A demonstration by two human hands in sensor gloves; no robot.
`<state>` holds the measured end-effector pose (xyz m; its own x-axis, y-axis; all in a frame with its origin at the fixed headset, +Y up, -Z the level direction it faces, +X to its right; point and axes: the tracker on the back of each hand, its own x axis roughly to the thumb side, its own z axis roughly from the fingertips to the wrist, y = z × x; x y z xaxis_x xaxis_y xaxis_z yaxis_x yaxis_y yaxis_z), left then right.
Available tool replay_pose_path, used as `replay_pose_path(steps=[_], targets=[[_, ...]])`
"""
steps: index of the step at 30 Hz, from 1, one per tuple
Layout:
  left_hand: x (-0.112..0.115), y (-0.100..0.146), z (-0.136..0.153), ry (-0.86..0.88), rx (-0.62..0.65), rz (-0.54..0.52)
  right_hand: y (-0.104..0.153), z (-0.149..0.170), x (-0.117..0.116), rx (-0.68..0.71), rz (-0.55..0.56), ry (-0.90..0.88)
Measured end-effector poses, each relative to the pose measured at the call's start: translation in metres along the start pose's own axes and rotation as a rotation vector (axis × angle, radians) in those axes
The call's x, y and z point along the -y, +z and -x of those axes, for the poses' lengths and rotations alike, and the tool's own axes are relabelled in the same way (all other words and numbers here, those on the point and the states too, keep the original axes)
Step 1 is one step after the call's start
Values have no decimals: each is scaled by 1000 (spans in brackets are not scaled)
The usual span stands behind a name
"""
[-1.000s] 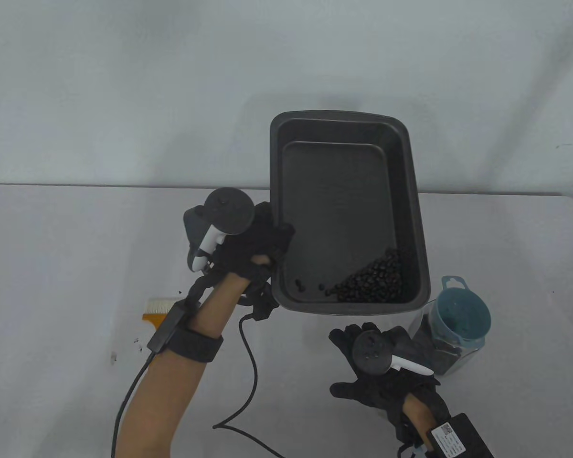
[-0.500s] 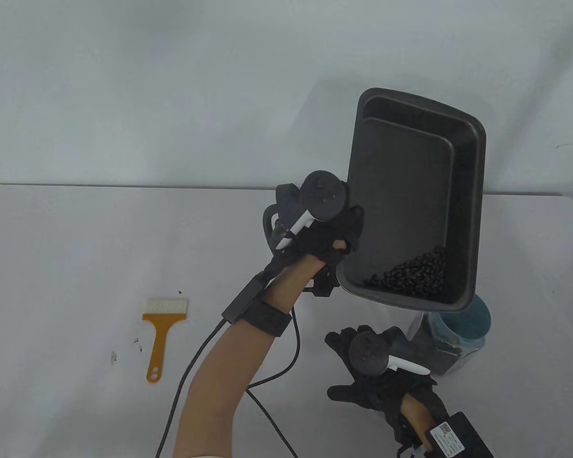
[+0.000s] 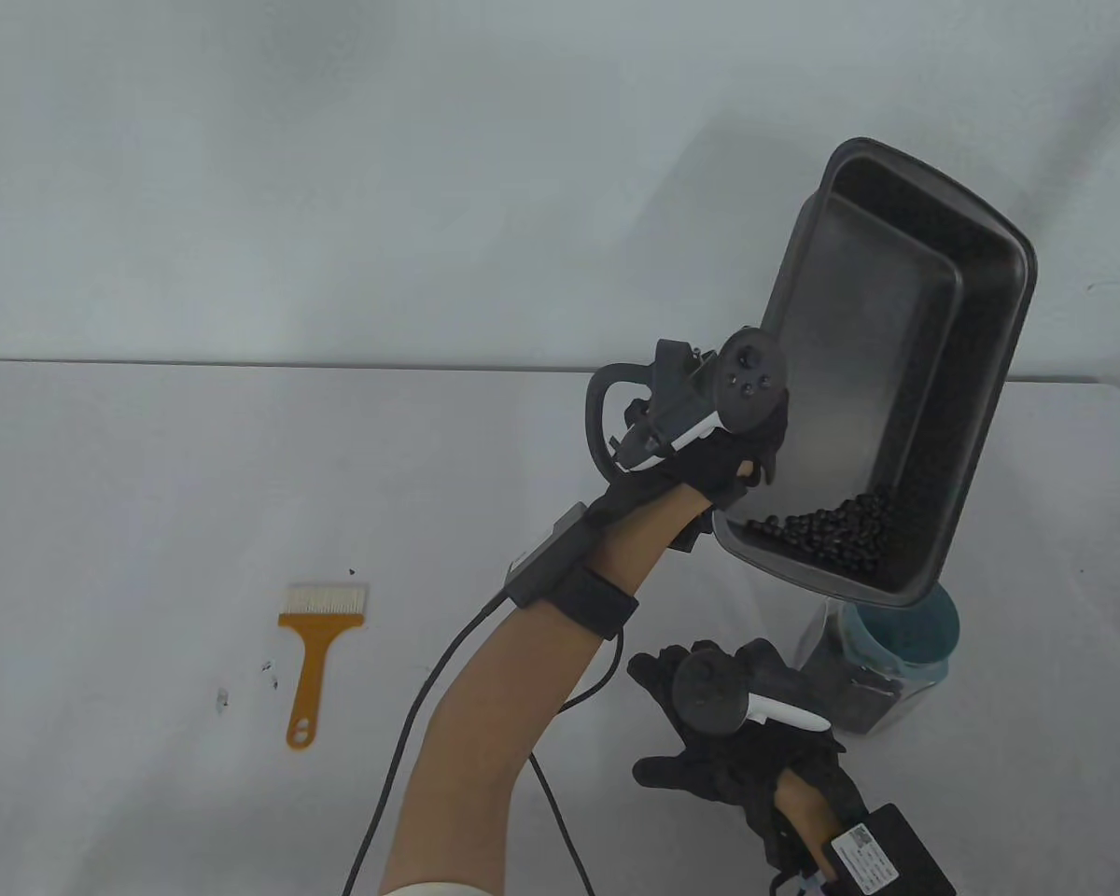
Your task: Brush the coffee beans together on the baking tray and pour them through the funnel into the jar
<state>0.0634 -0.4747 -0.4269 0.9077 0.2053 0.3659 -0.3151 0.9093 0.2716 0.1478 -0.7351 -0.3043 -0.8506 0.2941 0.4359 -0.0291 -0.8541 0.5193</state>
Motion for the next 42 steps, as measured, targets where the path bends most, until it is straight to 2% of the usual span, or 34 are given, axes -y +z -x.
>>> replay_pose_path(steps=[18, 30, 42], targets=[[-12, 15, -50, -198, 239, -221, -1, -1, 0, 2, -16, -3], [-21, 31, -67, -276, 367, -353, -1, -1, 0, 3, -18, -5], [-26, 43, -75, -333, 434, -447, -2, -2, 0, 2, -20, -6]])
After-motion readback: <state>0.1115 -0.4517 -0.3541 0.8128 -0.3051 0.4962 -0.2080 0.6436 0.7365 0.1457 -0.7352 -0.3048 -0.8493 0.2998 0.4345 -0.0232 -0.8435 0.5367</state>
